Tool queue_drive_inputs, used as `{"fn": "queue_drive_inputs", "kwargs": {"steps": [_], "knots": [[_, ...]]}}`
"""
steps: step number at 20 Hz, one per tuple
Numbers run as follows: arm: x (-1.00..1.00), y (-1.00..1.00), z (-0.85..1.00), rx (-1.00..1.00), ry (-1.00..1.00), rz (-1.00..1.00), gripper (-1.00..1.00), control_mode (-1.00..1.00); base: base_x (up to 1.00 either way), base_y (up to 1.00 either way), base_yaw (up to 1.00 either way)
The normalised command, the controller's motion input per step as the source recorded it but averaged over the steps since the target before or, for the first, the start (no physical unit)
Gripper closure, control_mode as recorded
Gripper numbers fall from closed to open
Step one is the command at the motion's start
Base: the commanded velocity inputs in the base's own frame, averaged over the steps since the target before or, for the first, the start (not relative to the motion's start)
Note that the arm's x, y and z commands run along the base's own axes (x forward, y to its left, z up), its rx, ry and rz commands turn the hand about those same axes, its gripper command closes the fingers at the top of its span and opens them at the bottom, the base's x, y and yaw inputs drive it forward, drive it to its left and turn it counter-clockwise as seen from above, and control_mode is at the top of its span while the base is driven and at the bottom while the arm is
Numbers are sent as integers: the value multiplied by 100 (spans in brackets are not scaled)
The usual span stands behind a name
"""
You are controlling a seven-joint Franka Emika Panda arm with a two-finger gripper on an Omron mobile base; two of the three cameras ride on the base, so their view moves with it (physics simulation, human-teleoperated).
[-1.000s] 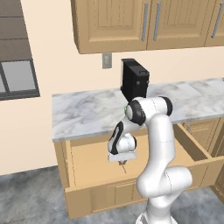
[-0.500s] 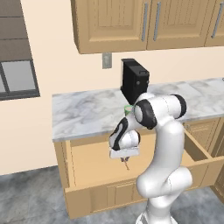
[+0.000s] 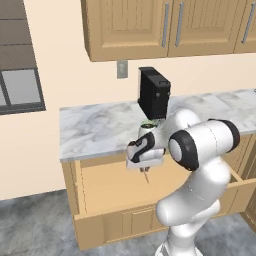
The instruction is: Pick up the straw from the right drawer and put it inside the smoothie cup.
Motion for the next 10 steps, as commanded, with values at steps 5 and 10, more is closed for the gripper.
{"fn": "queue_drive_inputs", "kwargs": {"steps": [5,10], "knots": [[-10,-7,76,0,-15,-1,100,-100,0,0,0],[0,-4,63,0,-25,-4,100,-100,0,0,0]]}}
